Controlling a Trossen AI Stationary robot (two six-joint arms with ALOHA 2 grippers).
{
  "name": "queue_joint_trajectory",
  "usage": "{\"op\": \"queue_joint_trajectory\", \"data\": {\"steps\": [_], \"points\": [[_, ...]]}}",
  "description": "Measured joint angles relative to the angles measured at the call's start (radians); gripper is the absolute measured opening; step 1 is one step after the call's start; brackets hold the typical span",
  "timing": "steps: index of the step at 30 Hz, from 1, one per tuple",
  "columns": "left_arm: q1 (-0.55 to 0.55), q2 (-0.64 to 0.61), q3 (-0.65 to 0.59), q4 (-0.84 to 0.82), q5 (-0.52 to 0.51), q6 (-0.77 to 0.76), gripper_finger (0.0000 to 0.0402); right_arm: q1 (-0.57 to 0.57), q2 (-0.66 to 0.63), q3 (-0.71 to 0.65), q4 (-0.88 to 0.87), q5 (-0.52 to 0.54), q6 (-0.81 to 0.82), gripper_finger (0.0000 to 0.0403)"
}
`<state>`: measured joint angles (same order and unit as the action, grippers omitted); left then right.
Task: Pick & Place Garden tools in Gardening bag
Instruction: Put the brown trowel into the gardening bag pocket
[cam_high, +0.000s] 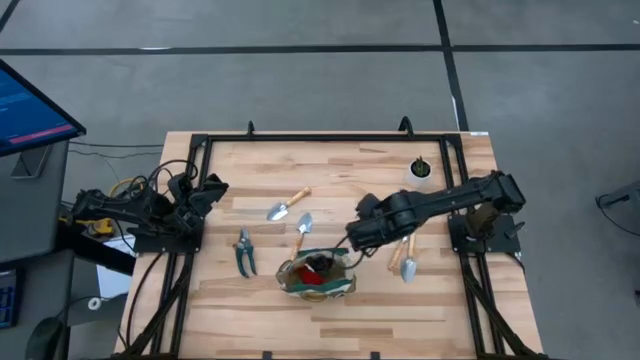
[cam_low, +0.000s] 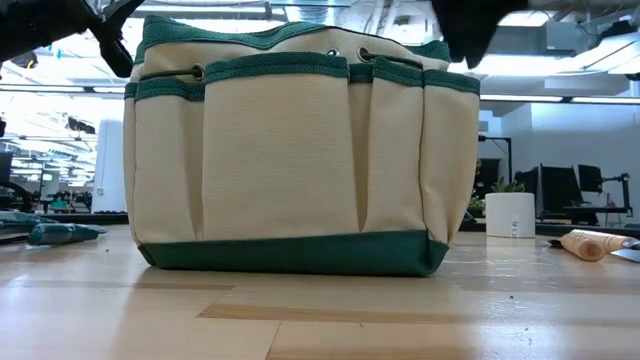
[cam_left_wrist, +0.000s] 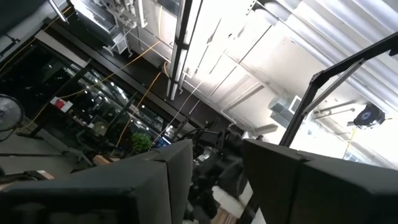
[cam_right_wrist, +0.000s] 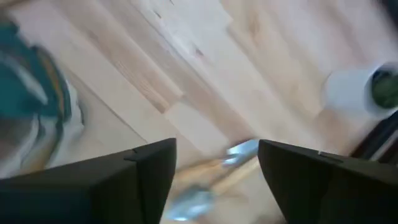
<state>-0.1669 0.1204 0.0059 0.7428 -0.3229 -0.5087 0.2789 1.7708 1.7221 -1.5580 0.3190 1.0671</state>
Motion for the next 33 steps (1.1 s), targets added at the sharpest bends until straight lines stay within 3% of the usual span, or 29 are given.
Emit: {"op": "queue_joint_trajectory", "data": {"steps": [7,21,33], "points": [[0.000,0.002,0.000,0.010,0.000,0.002,0.0131,0.023,-0.050,-0.192,-0.005,-0.101,0.260,0.0267],[0.000,0.007,0.000,0.018,0.001,0.002,0.0131,0.088,-0.362,-0.651,0.124,-0.242,0.675,0.0270],[0.000,0.007,0.000,0.018,-0.003,0.005,0.0131,0.091,-0.482,-0.933,0.370,-0.251,0.818,0.0270]]}}
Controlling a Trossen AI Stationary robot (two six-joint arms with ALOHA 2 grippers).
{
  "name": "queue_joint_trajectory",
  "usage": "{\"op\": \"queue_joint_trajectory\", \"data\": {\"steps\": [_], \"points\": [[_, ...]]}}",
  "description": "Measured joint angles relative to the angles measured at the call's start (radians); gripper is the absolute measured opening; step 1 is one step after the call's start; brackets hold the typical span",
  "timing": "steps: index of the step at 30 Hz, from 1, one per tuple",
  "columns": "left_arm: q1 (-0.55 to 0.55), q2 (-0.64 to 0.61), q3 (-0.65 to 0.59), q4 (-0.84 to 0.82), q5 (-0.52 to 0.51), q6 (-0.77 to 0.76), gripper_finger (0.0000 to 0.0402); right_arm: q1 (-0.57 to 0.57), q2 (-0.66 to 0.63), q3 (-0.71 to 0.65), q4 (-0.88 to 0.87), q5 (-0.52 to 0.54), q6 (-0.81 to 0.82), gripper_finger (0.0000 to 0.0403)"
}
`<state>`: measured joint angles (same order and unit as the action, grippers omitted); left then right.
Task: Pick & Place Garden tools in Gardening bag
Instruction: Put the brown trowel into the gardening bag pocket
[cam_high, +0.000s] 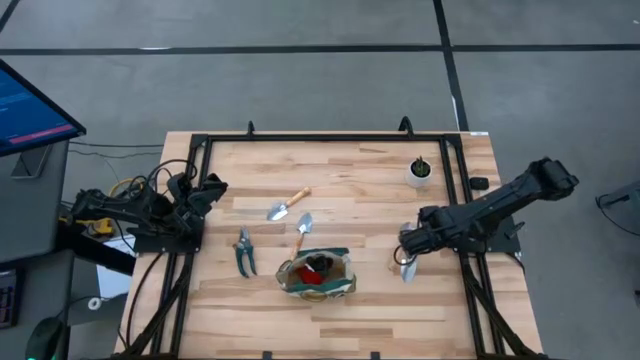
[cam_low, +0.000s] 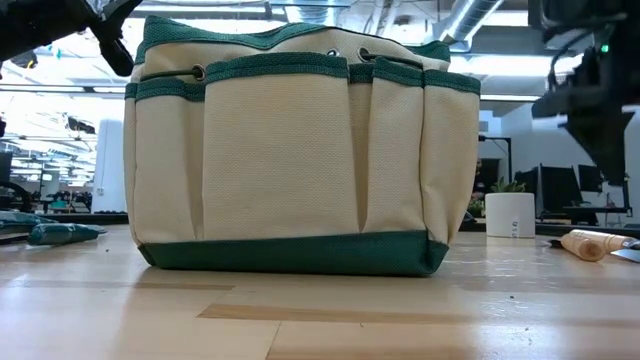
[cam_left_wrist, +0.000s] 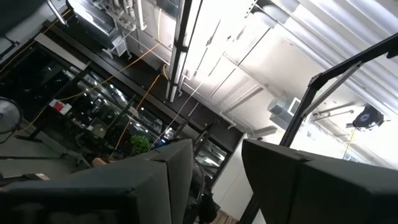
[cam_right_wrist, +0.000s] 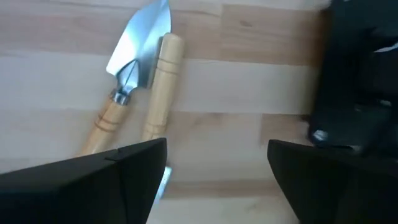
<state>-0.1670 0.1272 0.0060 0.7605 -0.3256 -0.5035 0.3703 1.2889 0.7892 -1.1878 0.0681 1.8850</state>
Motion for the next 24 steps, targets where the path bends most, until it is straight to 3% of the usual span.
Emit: {"op": "queue_joint_trajectory", "data": {"steps": [9,24], "points": [[0.000,0.000,0.000,0.000,-0.002,0.001,0.0131,-0.052,0.039,-0.108,0.178,0.036,-0.007,0.0270],[0.000,0.000,0.000,0.000,-0.008,0.001,0.0131,-0.104,0.128,-0.111,0.313,0.060,-0.063,0.0270]]}}
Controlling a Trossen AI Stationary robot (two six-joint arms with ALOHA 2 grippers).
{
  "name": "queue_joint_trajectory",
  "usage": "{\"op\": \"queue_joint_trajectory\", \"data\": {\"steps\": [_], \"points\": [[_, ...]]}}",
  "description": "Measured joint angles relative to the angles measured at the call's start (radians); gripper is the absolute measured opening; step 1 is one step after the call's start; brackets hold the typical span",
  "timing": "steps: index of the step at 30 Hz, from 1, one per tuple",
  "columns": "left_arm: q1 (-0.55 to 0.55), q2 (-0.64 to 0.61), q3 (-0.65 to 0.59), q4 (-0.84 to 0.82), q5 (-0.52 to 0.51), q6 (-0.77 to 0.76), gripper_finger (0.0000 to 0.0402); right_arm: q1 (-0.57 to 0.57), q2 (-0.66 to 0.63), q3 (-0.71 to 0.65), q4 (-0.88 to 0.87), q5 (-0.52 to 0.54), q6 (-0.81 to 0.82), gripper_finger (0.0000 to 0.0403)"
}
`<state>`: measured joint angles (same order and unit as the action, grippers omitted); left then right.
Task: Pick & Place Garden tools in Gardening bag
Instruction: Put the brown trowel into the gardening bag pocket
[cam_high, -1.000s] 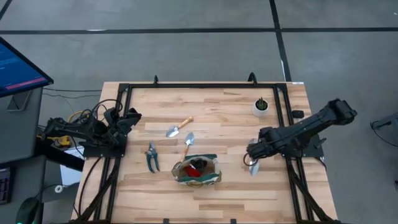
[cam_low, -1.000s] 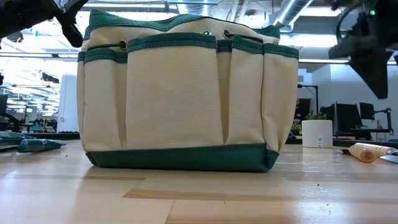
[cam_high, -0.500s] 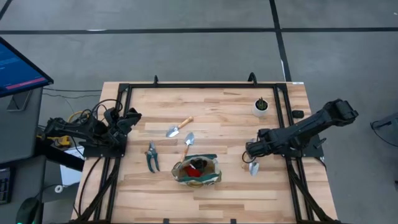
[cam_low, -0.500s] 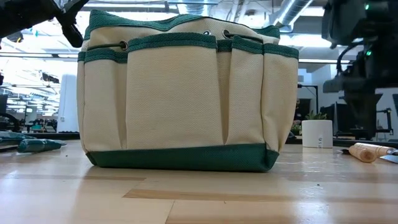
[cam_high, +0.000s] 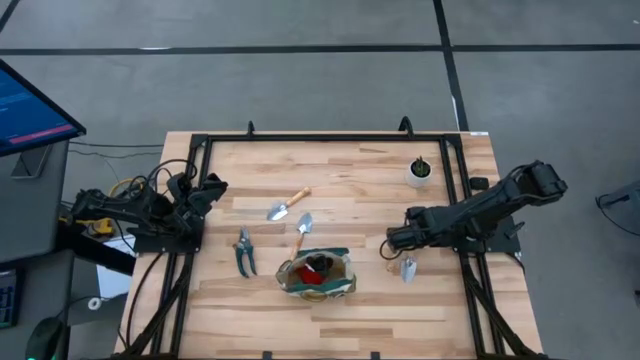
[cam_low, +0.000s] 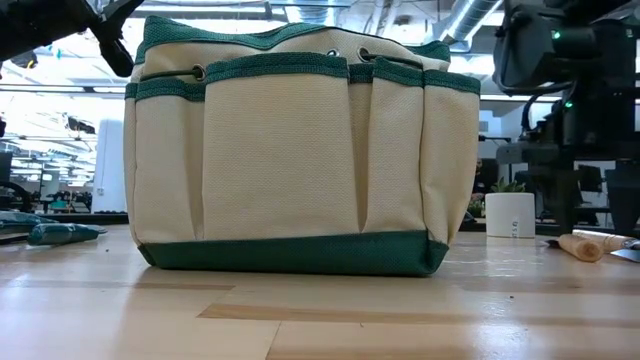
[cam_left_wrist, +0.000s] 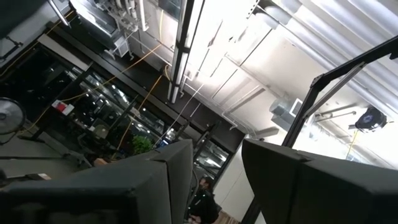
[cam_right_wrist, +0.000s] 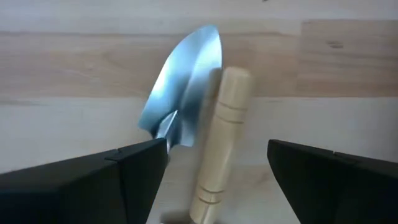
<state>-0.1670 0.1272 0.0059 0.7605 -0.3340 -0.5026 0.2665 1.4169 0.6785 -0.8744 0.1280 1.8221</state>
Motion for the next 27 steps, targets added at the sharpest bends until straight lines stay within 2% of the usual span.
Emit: {"op": "queue_joint_trajectory", "data": {"steps": [4,8,14,22,27], "points": [[0.000,0.000,0.000,0.000,-0.001,0.000,0.0131,-0.001,0.013,0.000,-0.011,-0.021,-0.008,0.0265],[0.000,0.000,0.000,0.000,-0.001,0.000,0.0131,-0.001,0.009,-0.025,0.032,-0.031,-0.017,0.0243],[0.000,0.000,0.000,0.000,-0.002,0.000,0.0131,-0.001,0.003,-0.059,0.085,-0.046,-0.007,0.0183],[0.000,0.000,0.000,0.000,-0.003,0.001,0.0131,-0.001,0.011,-0.063,0.103,-0.085,-0.023,0.0064],[0.000,0.000,0.000,0.000,-0.003,0.001,0.0131,-0.001,0.008,-0.063,0.104,-0.083,-0.026,0.0057]]}}
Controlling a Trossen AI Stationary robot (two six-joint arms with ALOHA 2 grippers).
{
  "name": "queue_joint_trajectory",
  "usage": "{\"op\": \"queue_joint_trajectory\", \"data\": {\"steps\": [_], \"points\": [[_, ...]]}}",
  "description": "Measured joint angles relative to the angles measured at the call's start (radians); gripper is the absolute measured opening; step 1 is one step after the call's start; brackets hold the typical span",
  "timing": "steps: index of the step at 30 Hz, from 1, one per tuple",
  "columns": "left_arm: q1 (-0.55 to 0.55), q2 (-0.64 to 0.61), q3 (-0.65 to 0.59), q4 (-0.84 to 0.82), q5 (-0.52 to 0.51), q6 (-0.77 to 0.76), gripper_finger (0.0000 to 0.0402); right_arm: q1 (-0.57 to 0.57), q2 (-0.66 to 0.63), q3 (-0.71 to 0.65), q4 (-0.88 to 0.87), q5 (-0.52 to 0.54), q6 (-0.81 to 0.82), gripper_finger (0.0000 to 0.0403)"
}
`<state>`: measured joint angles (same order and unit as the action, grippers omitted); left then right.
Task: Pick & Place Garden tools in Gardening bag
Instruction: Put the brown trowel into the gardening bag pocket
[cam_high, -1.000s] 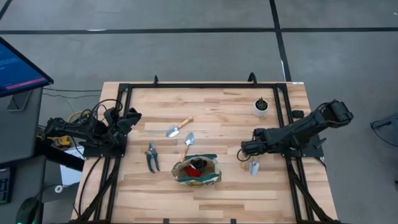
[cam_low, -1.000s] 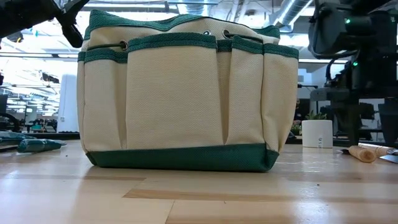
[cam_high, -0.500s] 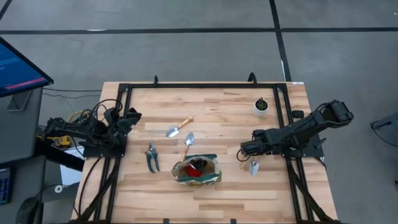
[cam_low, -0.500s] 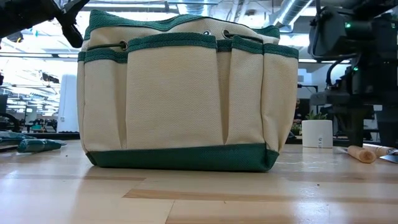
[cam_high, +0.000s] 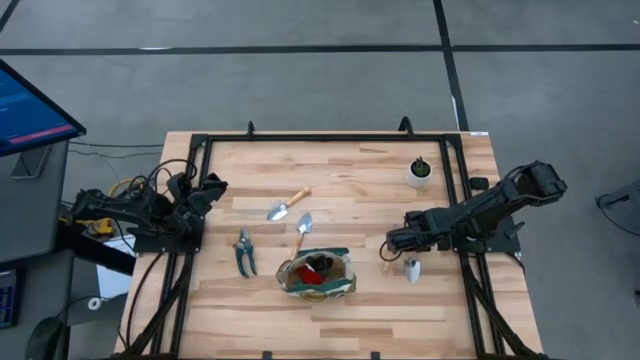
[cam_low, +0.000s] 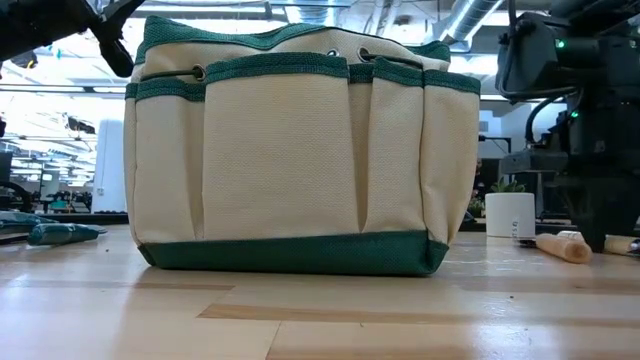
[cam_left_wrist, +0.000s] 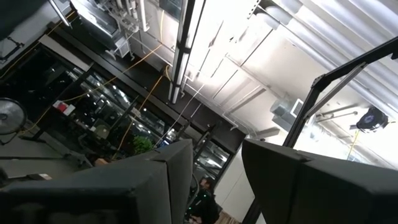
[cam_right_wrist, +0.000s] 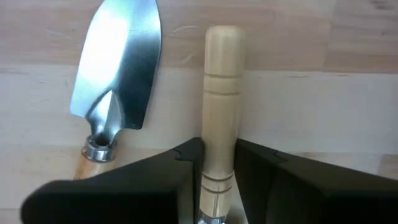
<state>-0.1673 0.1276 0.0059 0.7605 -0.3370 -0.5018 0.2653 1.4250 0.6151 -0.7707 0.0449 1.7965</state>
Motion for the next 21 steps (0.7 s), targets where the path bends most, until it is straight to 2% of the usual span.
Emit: {"op": "queue_joint_trajectory", "data": {"steps": [5,10,13,16,21], "points": [[0.000,0.000,0.000,0.000,0.000,0.000,0.0131,0.001,0.004,0.036,-0.042,0.014,-0.020,0.0057],[0.000,0.000,0.000,0.005,0.000,0.000,0.0131,0.001,-0.029,0.175,-0.159,0.108,-0.065,0.0057],[0.000,0.000,0.000,0.005,0.000,0.000,0.0131,0.001,-0.048,0.293,-0.232,0.220,-0.090,0.0057],[0.000,0.000,0.000,0.005,-0.002,0.000,0.0131,0.001,-0.052,0.416,-0.271,0.381,-0.174,0.0057],[0.000,0.000,0.000,0.006,-0.014,-0.002,0.0131,0.000,-0.019,0.595,-0.220,0.629,-0.486,0.0057]]}}
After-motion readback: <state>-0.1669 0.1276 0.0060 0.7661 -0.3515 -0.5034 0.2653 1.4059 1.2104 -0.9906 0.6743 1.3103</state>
